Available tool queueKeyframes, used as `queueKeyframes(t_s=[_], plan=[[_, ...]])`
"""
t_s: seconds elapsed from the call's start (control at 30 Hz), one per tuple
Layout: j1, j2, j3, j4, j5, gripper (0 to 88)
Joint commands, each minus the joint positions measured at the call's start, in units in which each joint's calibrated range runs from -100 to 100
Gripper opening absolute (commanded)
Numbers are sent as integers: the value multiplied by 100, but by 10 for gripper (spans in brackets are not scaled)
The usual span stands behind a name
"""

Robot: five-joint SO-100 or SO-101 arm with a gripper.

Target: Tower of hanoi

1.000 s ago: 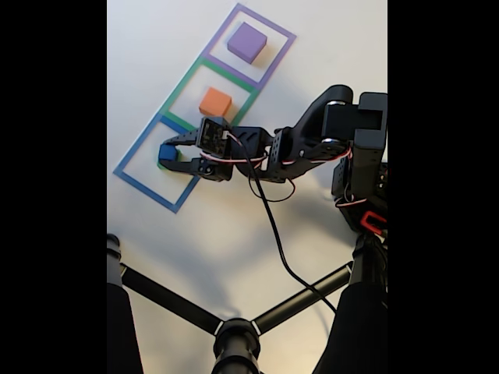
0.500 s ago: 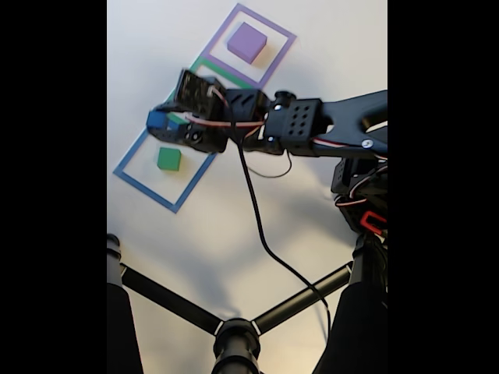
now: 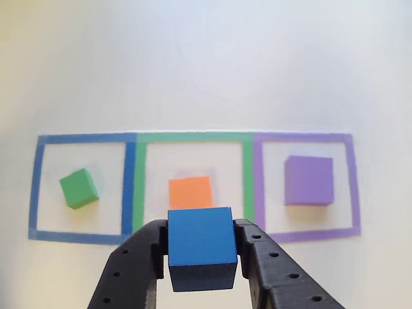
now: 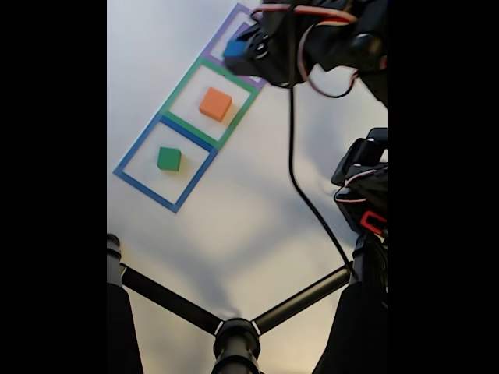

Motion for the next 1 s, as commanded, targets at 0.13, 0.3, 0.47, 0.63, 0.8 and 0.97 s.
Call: queueKeyframes(t_s=[0.13,0.3,0.47,0.63,0.8,0.97], plan=[[1374,-72,-1186,836,0,0],[1991,-168,-1059,1071,0,0],[2464,-561,-105,650,0,0],[2914,-1073,1849,-985,0,0],[2960,-1097,3457,-2936,0,0],[3059,-977,5220,-5372,0,0]])
